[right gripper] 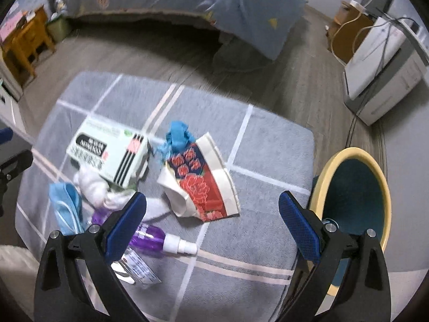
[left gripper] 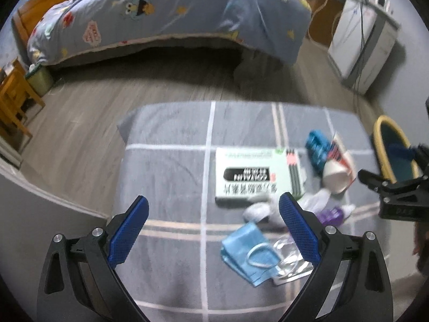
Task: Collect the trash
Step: 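Move both grippers back over the remaining trash on the cushion, then grasp the blue face mask with the left gripper while the right grasps the red-and-white snack bag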
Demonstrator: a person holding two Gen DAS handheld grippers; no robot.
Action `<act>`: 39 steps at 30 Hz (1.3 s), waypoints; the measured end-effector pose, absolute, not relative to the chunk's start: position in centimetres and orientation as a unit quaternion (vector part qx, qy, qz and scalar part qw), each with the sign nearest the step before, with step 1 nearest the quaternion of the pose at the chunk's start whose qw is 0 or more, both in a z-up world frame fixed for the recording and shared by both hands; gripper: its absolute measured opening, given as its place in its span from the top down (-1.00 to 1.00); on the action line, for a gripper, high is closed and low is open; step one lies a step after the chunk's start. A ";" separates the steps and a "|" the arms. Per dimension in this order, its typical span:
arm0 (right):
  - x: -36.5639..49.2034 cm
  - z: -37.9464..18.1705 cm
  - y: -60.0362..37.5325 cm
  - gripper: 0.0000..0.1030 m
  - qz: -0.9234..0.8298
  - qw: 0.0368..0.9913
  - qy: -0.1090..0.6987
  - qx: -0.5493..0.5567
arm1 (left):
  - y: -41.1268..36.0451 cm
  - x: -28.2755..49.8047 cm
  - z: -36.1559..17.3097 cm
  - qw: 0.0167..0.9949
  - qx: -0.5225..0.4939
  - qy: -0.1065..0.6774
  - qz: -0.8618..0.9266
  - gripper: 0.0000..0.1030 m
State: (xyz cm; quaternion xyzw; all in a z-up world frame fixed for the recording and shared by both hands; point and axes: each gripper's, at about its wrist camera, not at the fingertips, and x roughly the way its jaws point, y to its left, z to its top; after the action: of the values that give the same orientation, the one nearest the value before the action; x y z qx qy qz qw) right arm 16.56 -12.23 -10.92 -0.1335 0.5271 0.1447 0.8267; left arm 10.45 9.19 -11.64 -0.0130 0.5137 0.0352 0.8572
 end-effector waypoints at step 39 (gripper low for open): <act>17.6 -14.4 -9.4 0.75 0.204 0.792 0.564 -0.115 | 8.1 11.4 -18.7 0.774 -0.065 0.628 -0.050 0.57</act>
State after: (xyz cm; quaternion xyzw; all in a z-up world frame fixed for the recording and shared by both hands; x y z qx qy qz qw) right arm 17.61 -9.36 -14.36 -0.1146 0.5645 0.2043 0.7915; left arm 11.41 8.06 -18.70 -0.0652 0.6284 -0.0499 0.7735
